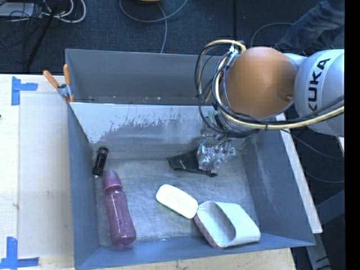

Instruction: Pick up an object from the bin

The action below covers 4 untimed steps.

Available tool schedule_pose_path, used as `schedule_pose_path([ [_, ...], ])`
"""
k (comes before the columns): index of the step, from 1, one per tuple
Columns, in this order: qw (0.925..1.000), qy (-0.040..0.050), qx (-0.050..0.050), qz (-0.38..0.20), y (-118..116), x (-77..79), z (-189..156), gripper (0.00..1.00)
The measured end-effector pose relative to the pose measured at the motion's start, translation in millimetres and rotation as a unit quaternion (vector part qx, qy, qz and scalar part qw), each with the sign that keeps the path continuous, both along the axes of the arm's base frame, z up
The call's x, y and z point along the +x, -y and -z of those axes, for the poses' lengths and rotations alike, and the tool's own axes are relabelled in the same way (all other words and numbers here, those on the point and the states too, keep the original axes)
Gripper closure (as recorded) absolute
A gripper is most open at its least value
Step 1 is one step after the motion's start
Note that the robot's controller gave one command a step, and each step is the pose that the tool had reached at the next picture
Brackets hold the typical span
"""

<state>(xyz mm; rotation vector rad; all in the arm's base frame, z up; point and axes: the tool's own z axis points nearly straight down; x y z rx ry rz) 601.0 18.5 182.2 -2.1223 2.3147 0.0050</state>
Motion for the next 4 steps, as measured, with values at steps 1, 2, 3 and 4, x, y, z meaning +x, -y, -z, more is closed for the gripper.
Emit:
schedule_pose_path([
  [1,1.0,-0.0001,0.0,0.0,0.0,0.0,0.0,1.0],
  [2,1.0,-0.0022,0.0,-0.001,10.5,-0.6,-50.8,1.0],
  [3,1.0,0.0081,-0.001,-0.001,16.2,2.1,-46.4,1.0],
  [4,1.0,0.005,-0.001,0.002,16.1,-1.0,-27.8,1.0],
])
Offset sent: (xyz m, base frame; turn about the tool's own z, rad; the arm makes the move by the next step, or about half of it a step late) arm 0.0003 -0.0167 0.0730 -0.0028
